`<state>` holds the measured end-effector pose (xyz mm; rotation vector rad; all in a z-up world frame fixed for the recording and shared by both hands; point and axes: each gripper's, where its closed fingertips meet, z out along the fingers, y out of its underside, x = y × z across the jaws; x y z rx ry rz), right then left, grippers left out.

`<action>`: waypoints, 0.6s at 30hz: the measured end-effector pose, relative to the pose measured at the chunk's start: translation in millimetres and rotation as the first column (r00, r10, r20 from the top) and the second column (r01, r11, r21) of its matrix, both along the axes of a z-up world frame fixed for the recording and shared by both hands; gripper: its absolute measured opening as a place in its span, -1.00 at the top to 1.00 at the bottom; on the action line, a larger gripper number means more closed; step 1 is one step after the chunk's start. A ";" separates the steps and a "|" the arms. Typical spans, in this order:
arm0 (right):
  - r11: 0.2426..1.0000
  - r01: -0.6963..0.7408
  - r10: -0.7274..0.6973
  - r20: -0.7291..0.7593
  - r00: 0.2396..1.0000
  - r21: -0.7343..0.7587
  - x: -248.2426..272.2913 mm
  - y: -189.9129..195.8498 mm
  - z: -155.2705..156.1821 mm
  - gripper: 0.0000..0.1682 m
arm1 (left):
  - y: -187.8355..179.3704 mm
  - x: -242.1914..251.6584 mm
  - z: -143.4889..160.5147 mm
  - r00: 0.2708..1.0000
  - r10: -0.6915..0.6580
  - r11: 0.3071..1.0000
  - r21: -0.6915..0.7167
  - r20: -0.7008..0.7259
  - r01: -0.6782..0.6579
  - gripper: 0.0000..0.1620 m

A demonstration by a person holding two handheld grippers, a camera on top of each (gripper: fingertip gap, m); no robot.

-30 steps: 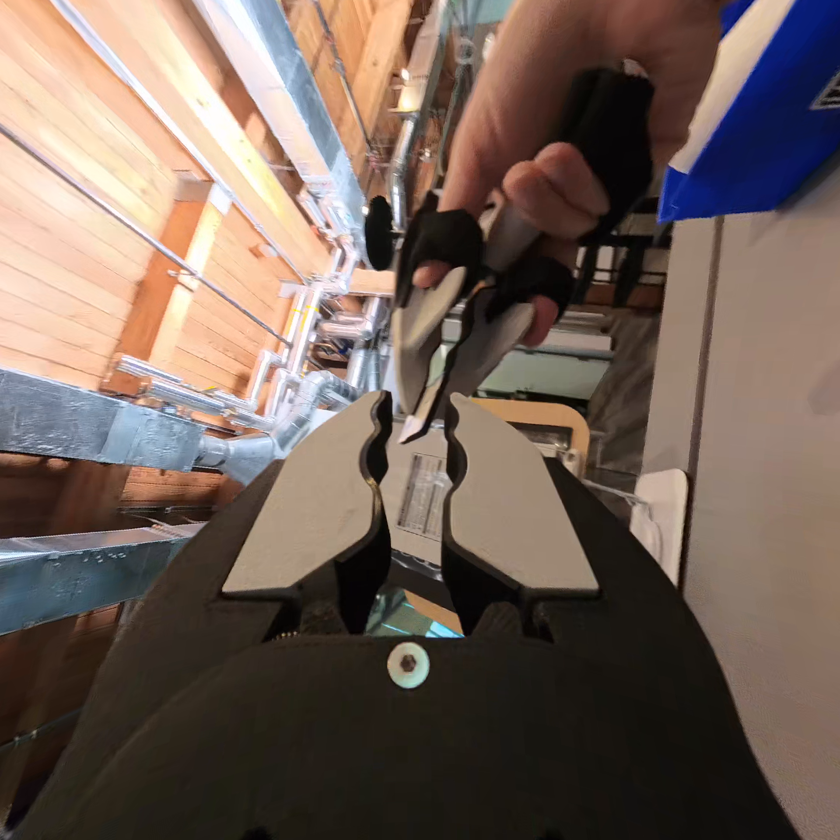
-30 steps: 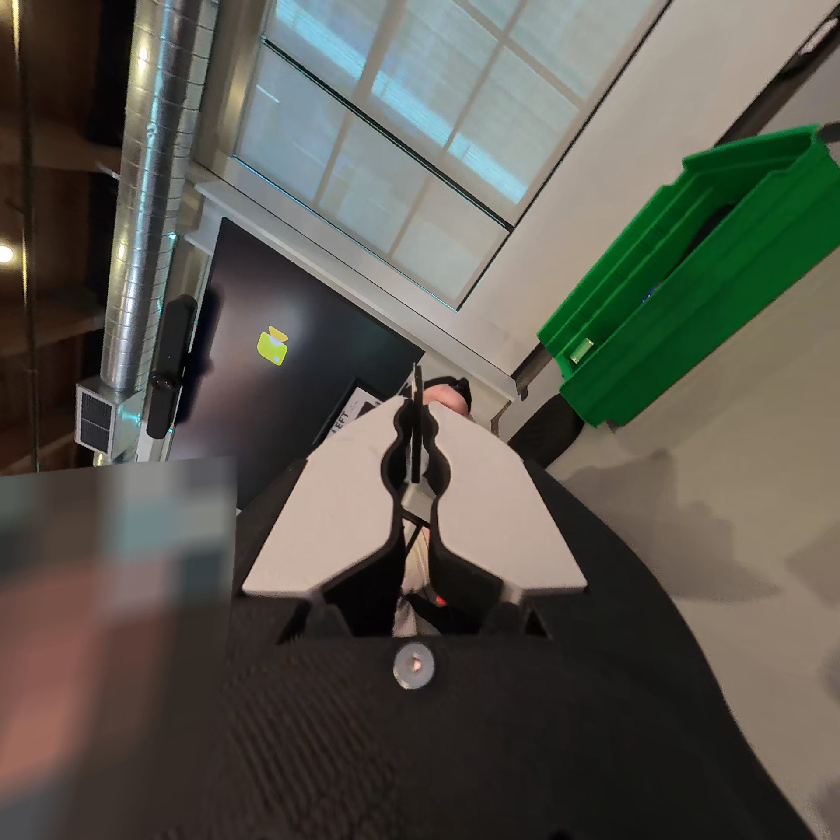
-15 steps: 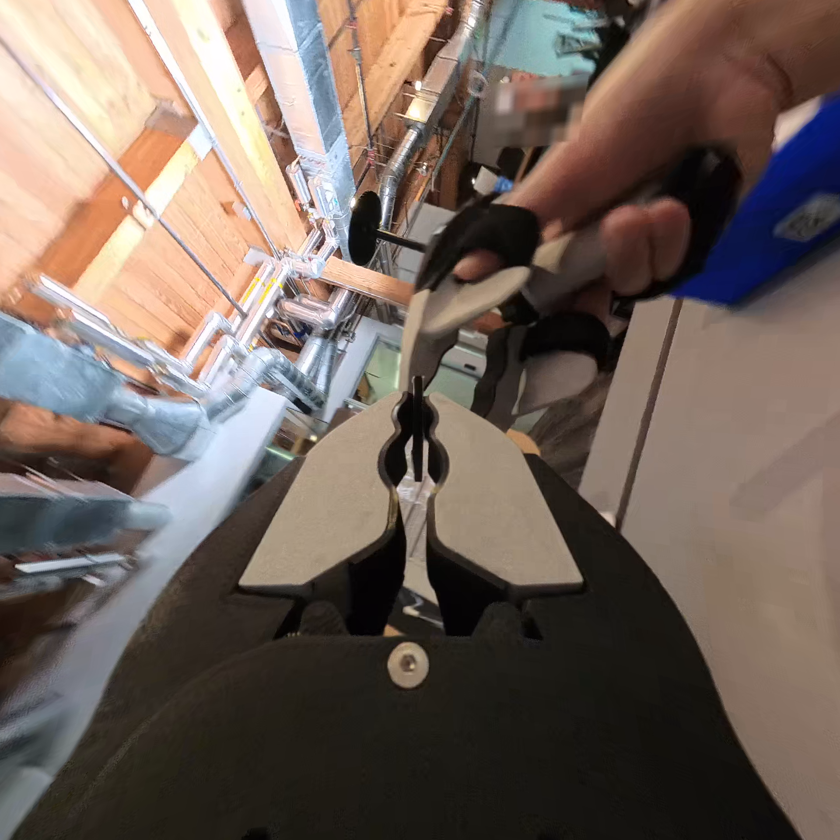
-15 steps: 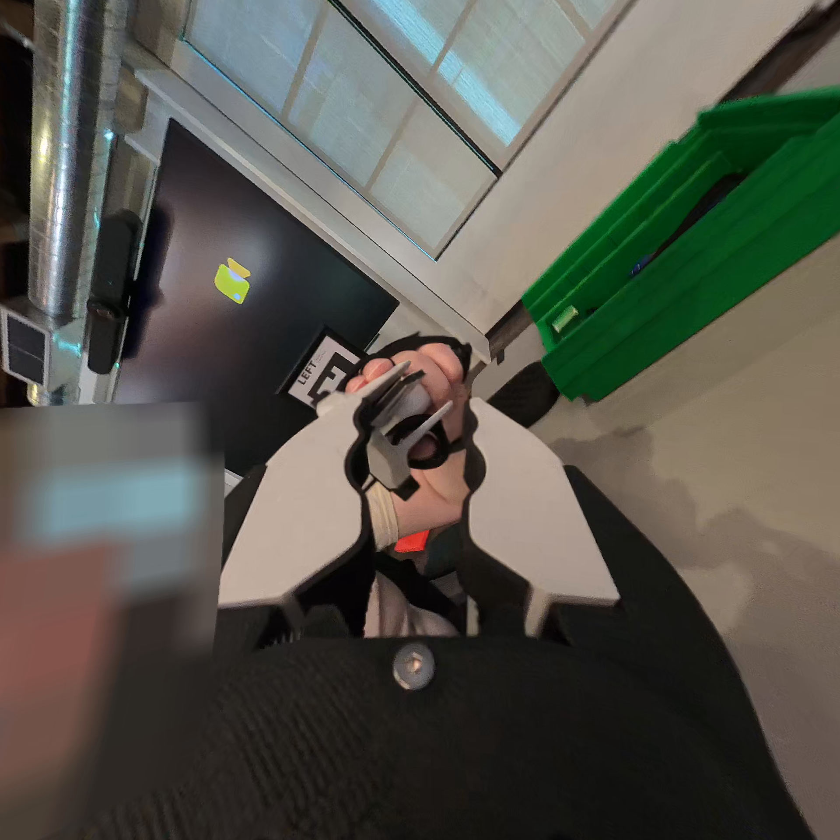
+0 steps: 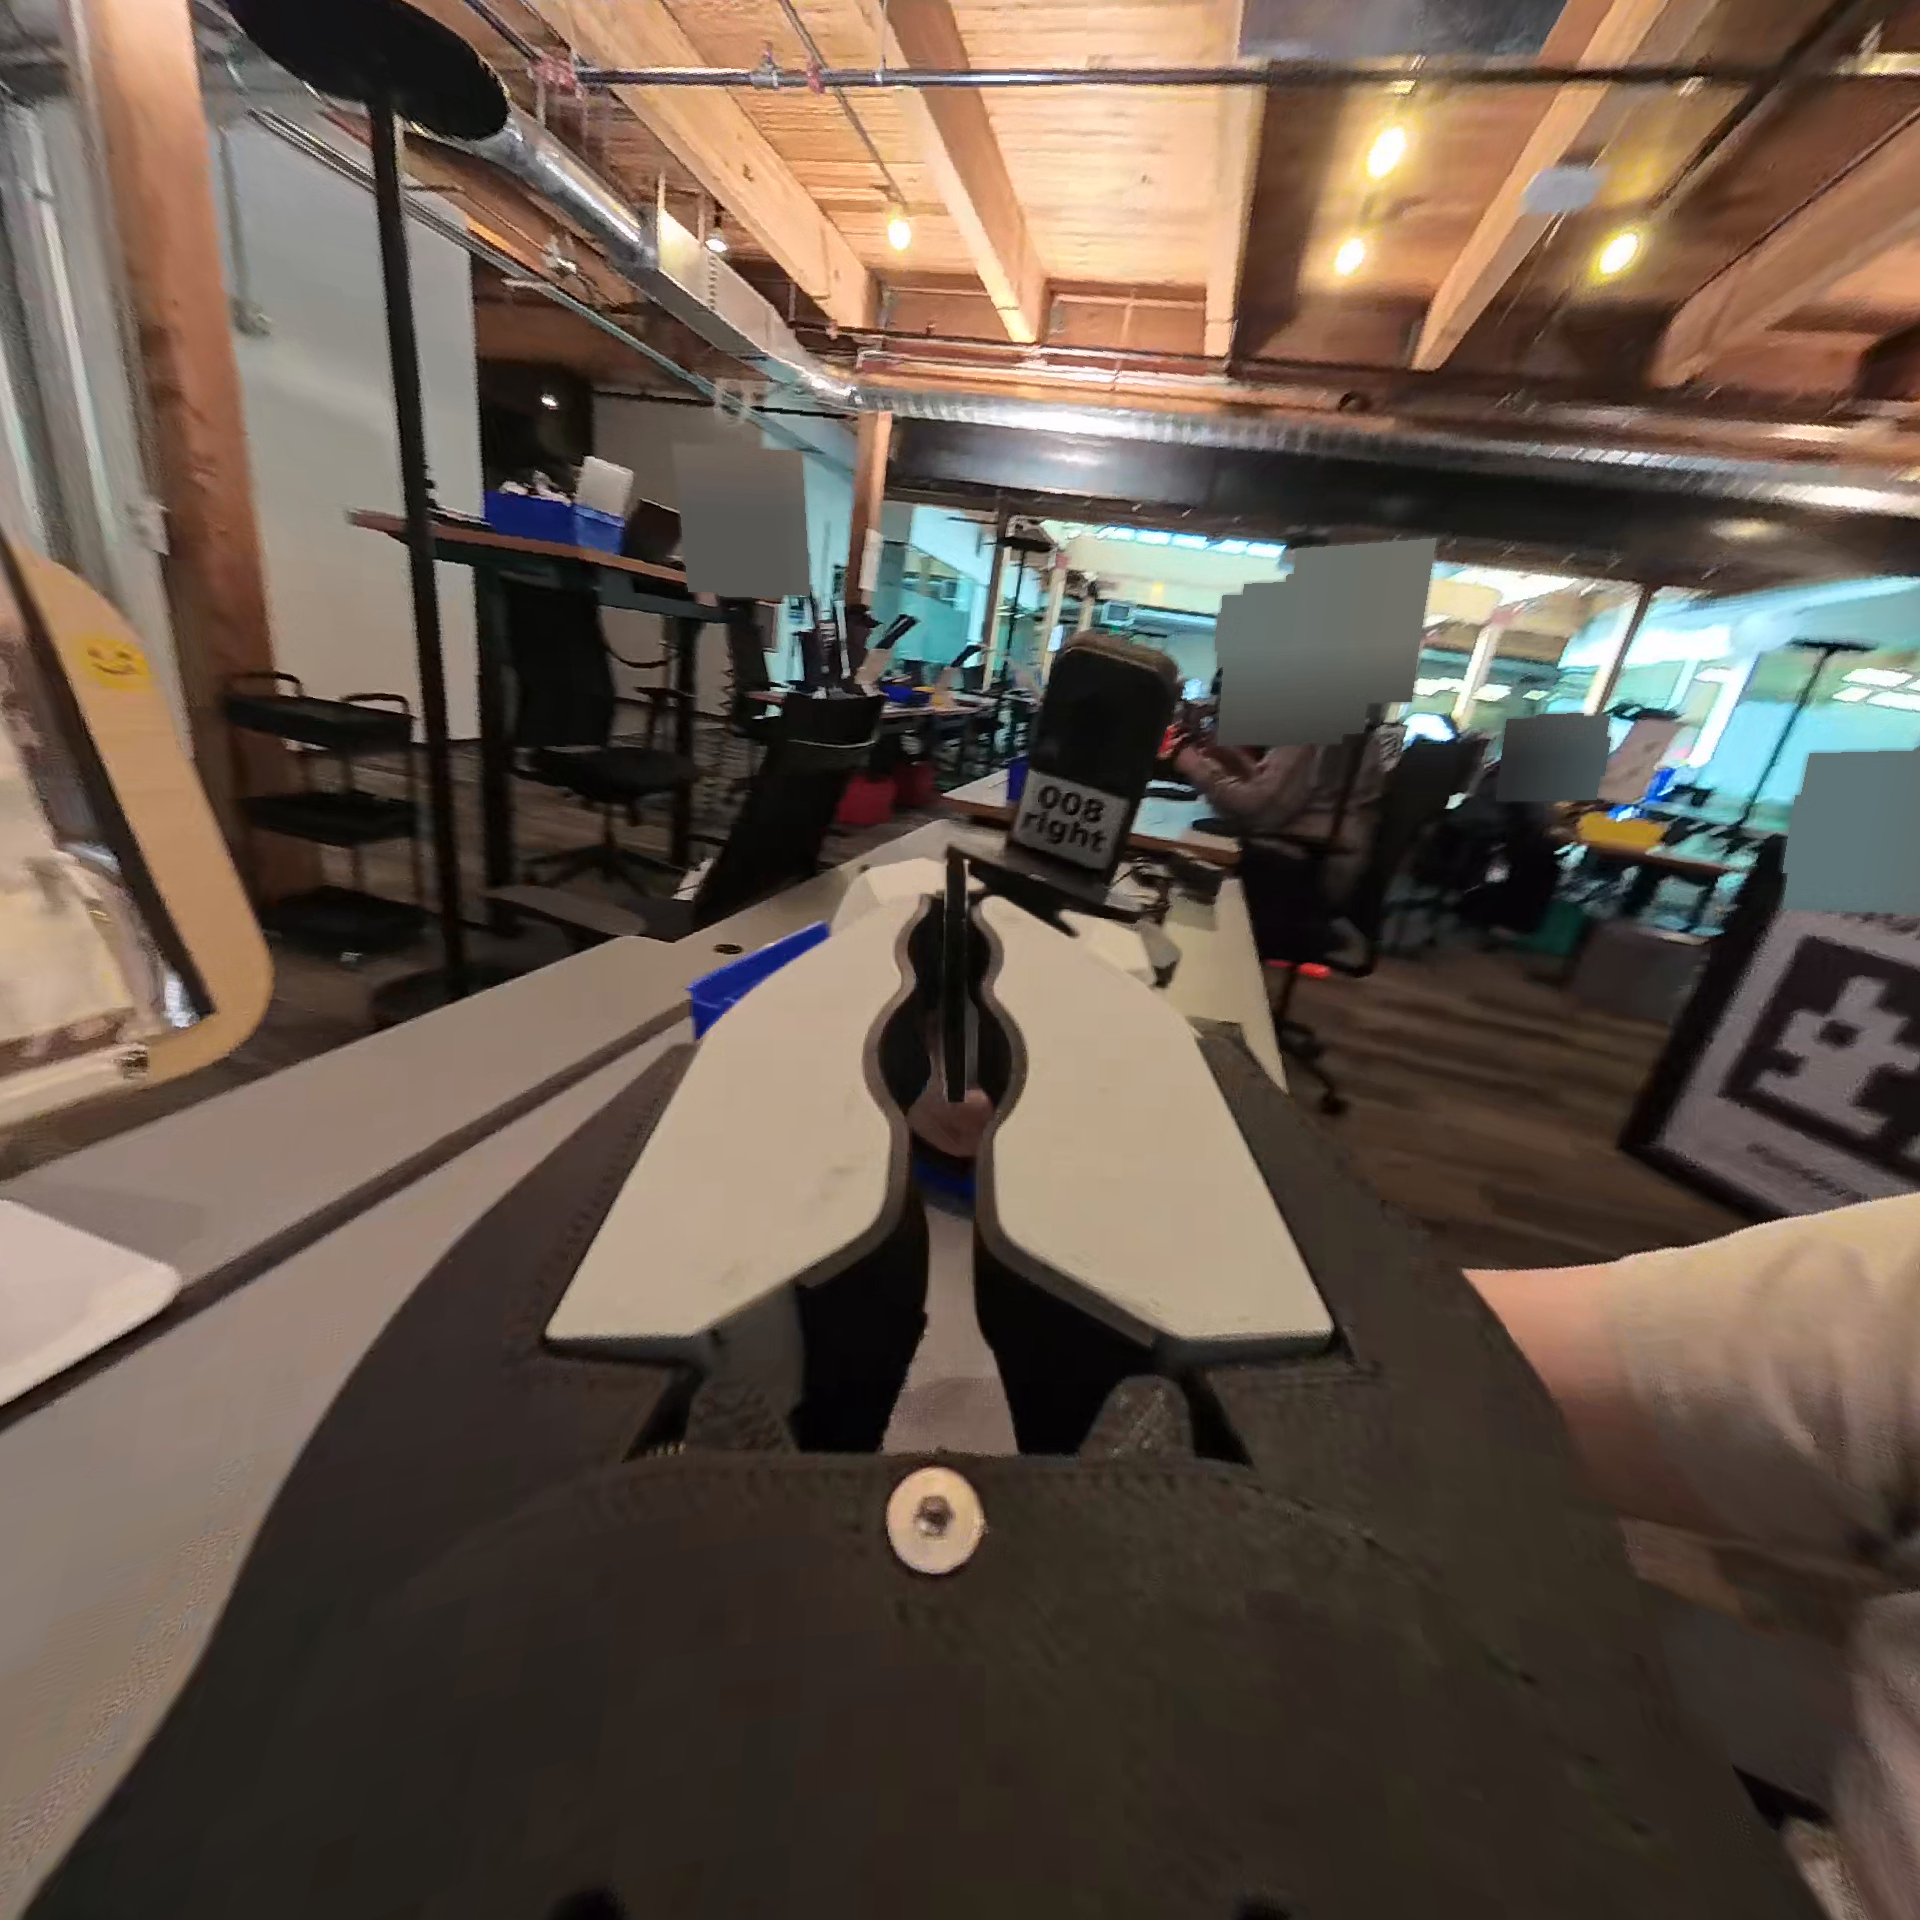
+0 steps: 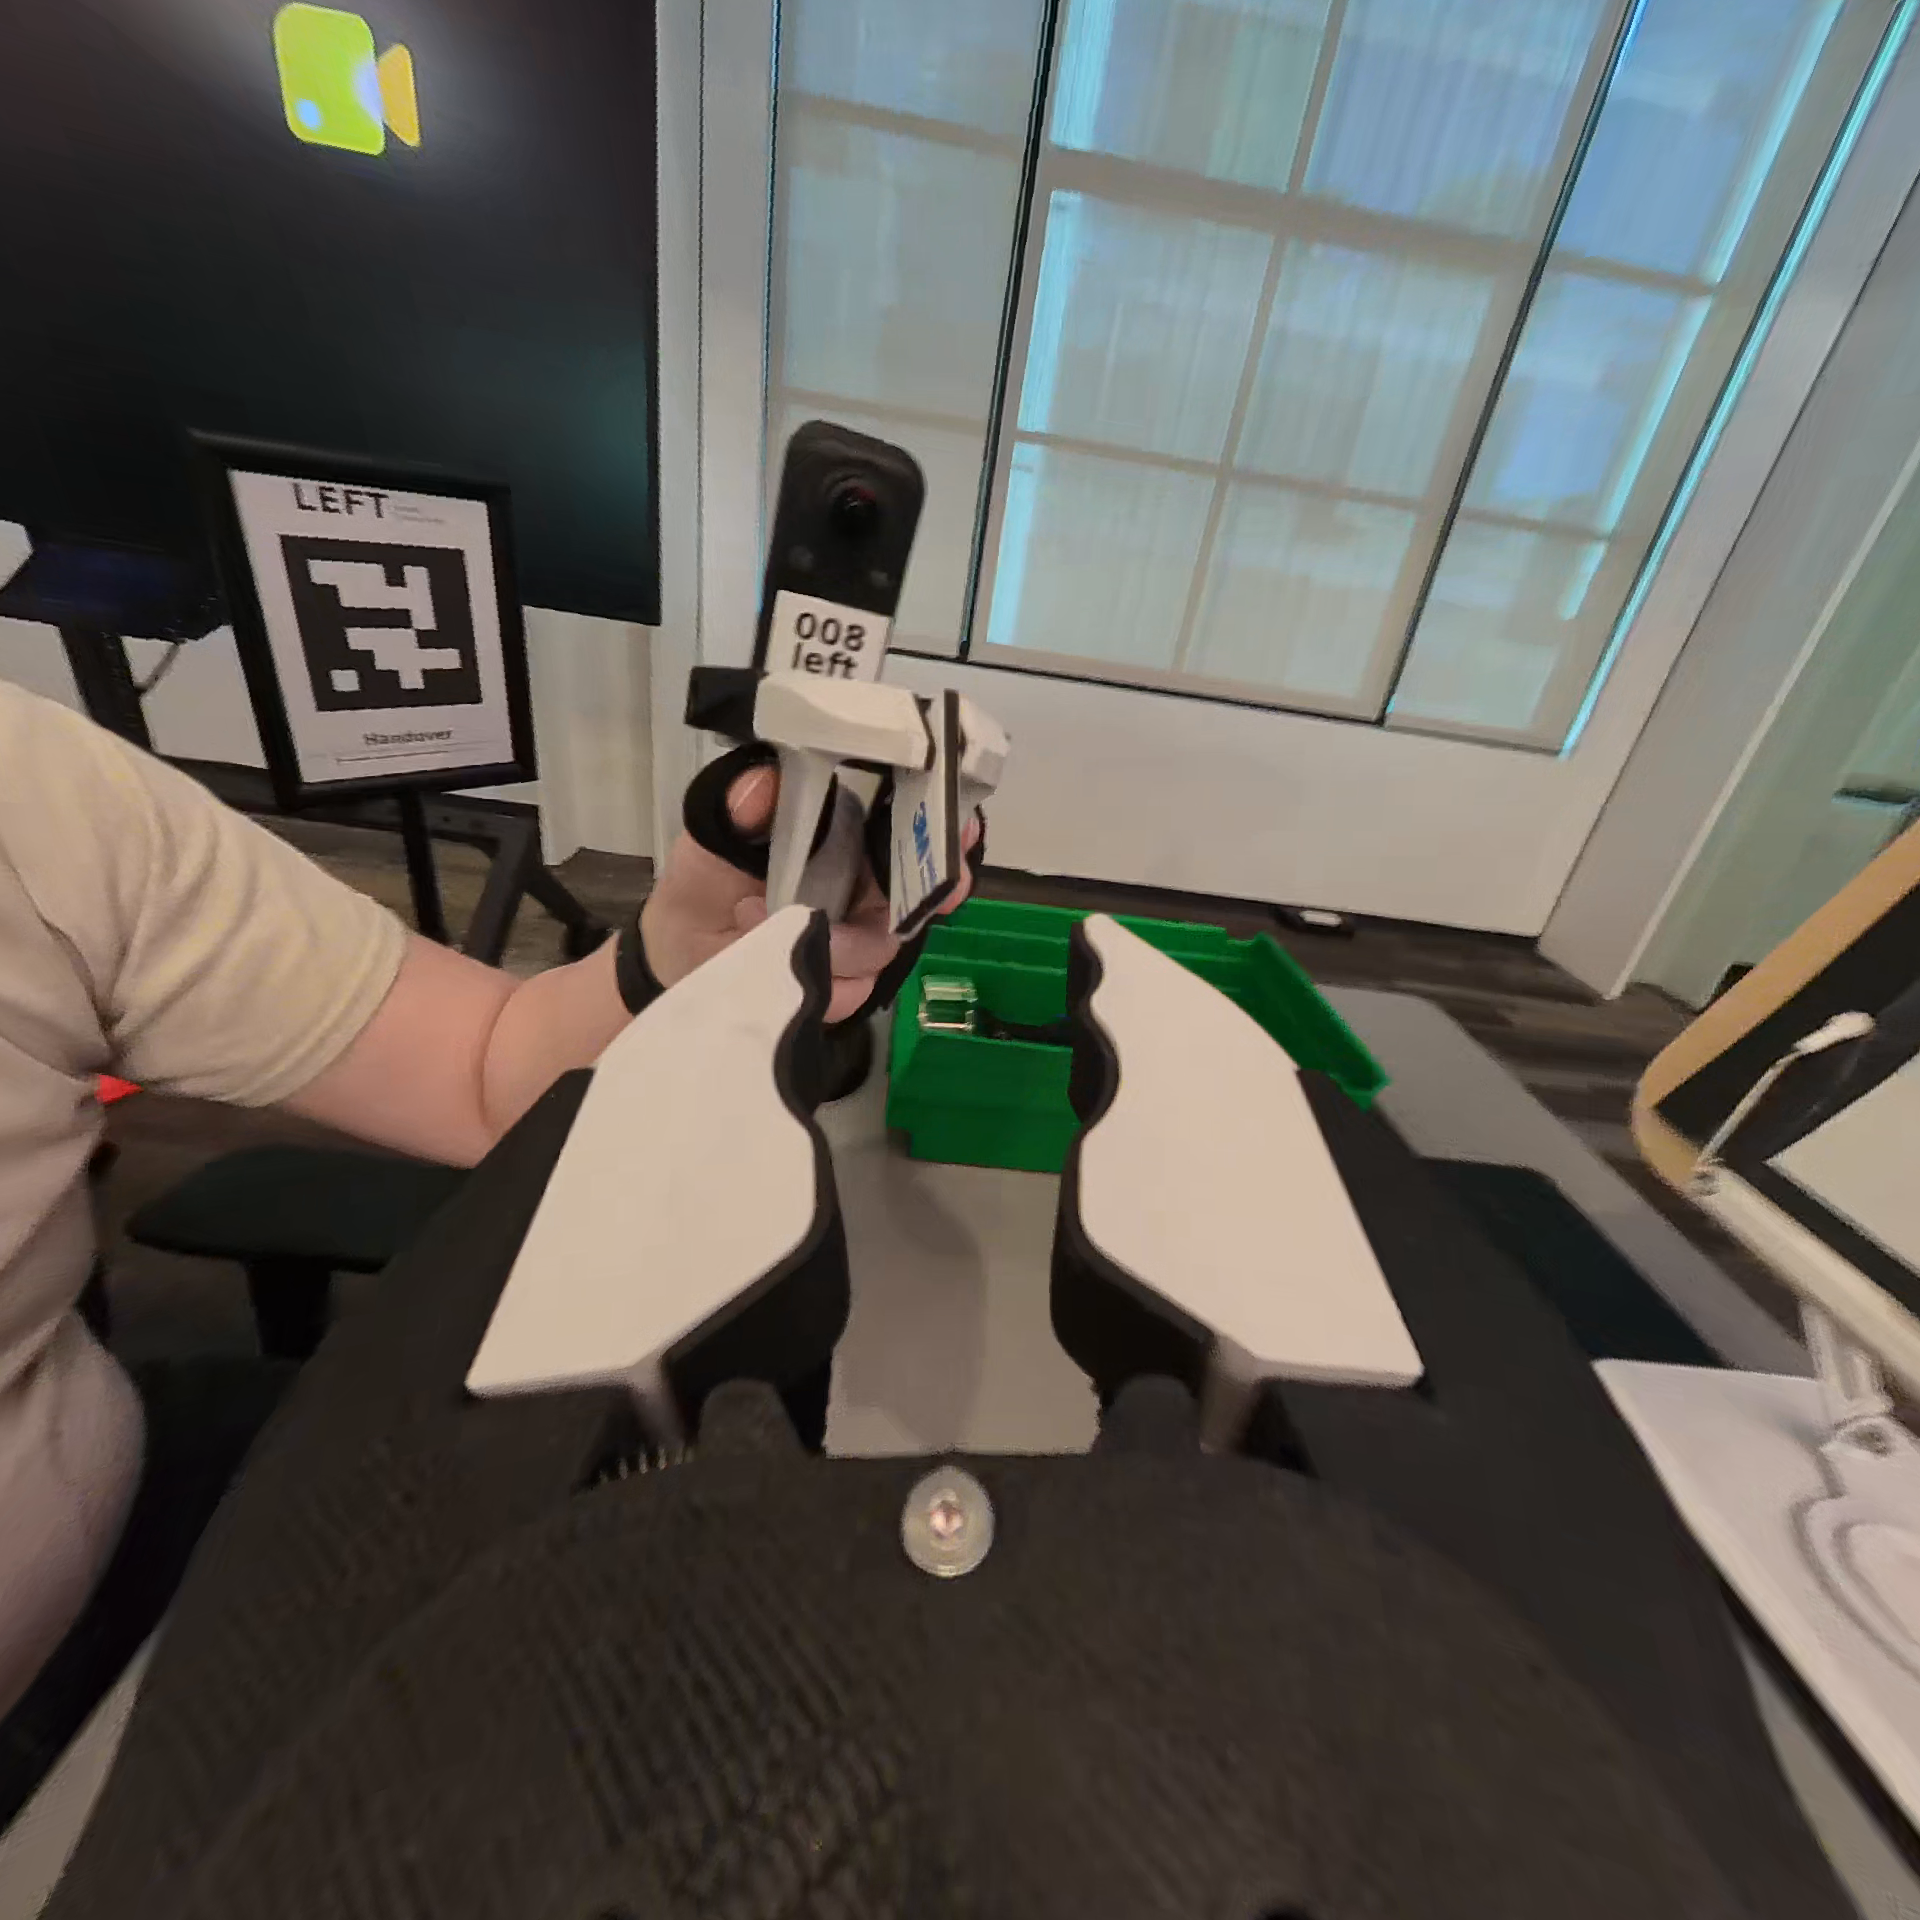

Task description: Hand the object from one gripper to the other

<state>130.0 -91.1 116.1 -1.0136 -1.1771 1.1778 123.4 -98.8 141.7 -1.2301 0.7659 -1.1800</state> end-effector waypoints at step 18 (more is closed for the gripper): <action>0.752 -0.102 0.216 0.096 0.972 -0.652 17.5 22.5 -24.8 0.95 | 7.7 -3.7 -15.3 0.883 0.388 0.813 0.550 -0.265 -0.192 0.18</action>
